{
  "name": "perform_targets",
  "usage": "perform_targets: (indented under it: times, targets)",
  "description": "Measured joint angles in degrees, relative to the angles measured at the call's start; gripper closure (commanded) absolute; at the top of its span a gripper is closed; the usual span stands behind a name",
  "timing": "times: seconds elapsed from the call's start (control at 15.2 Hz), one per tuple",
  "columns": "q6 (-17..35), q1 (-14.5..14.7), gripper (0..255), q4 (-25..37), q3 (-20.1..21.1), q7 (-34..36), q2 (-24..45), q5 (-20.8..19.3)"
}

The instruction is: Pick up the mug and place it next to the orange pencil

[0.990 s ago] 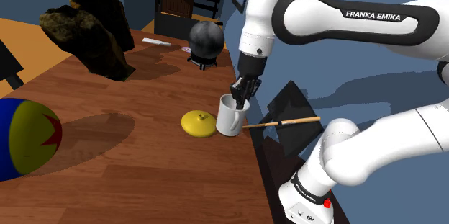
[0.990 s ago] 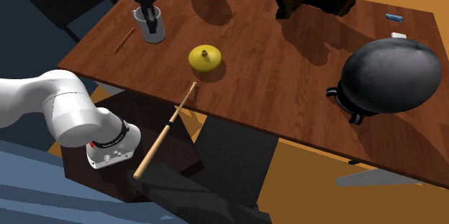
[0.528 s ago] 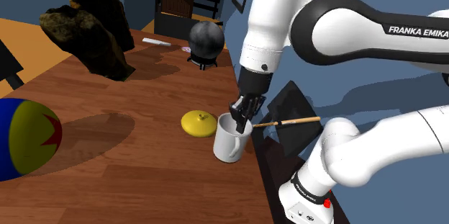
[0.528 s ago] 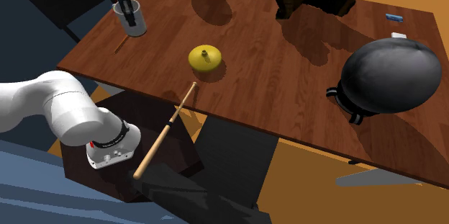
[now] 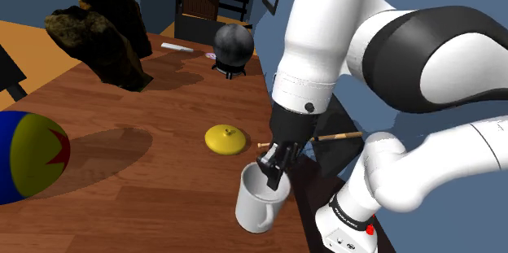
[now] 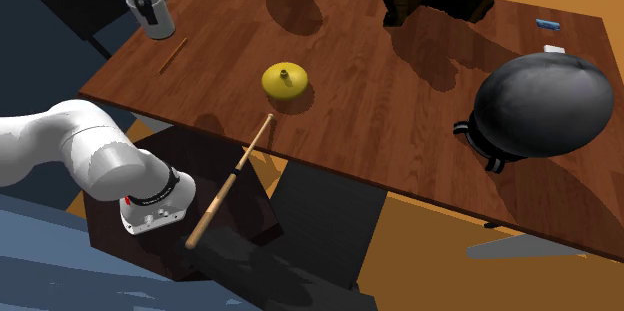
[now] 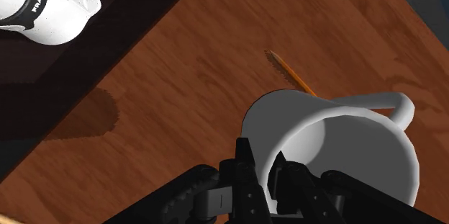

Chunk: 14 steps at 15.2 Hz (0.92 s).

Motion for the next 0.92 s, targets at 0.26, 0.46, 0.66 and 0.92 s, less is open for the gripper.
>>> perform_targets:
  times: [0.26, 0.46, 0.66, 0.92]
  targets:
    - [0.9, 1.2, 255, 3.3, 5.2, 5.8, 2.2, 2.4]
    - [1.8, 1.9, 255, 5.7, 9.2, 10.2, 3.8, 3.9]
    - [3.4, 1.9, 255, 8.9, 13.8, 14.9, 6.9, 4.6]
    - [5.6, 1.2, 255, 13.2, 20.4, 21.1, 11.1, 4.6]
